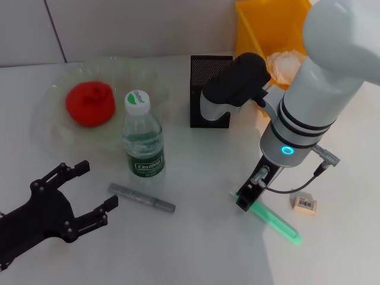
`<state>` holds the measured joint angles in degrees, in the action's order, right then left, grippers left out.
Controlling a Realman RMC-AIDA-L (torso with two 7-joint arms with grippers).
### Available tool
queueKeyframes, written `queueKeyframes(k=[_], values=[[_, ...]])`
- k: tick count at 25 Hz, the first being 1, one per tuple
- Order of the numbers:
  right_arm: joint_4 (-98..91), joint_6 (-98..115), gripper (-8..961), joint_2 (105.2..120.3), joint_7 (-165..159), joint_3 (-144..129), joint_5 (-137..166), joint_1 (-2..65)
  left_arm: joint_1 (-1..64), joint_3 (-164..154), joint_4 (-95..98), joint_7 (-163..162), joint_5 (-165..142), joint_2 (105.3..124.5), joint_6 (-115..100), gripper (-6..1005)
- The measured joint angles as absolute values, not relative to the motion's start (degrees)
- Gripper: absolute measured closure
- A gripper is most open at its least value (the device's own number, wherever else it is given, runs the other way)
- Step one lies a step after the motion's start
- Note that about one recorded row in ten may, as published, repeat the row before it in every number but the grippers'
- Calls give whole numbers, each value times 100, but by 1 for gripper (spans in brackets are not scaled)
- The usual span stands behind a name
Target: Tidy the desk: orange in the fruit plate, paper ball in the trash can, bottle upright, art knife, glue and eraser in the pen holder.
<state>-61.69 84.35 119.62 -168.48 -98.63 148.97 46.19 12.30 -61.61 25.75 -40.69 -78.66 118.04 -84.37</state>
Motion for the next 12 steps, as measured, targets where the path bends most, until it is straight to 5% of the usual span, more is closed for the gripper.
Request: queueKeyframes(k=[12], values=[[-6086,8447,608,11962,-16824,-9886,14897,4665,1230,-6161,2551,-4069,-7866,11804,-8438,130]])
